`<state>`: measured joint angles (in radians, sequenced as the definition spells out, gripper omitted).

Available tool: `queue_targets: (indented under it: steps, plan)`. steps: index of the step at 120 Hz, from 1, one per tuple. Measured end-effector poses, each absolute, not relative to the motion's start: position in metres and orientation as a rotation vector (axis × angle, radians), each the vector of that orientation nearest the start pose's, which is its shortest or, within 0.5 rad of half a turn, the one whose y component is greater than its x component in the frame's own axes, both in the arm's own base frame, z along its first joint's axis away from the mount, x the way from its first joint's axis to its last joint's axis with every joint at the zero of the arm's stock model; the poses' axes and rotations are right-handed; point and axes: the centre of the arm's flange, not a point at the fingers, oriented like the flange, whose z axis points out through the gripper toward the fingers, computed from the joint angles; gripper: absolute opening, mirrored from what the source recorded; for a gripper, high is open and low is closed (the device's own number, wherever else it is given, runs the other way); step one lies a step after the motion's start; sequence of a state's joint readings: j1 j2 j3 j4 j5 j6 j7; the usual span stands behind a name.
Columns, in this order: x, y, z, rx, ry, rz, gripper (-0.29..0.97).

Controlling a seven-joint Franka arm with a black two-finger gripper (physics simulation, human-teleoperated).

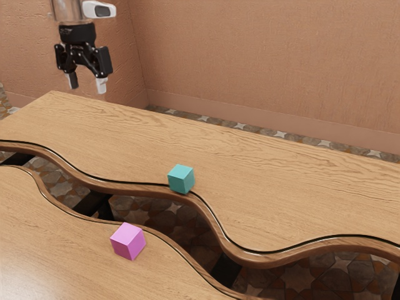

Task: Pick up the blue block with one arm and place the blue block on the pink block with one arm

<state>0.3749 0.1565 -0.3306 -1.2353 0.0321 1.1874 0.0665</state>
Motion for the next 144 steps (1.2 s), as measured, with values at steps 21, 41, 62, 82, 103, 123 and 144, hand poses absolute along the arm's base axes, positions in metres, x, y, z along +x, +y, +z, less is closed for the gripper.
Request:
queue_targets:
  steps: [21, 41, 62, 82, 103, 123, 144]
  plan:
    - [0.560, 0.047, 0.672, -3.168, 0.044, 0.201, 0.68]
    - [0.499, -0.149, 0.763, -2.884, 0.565, -0.093, 0.68]
    - [0.553, -0.097, 0.678, -2.829, 0.400, 0.122, 0.68]
    - [0.601, -0.054, 0.536, -2.872, 0.301, 0.311, 0.68]
    - [0.658, -0.026, 0.424, -2.982, 0.208, 0.333, 0.68]
    - [0.701, -0.003, 0.369, -3.067, 0.078, 0.218, 0.68]
    - [0.722, -0.006, 0.362, -3.095, 0.052, 0.098, 0.68]
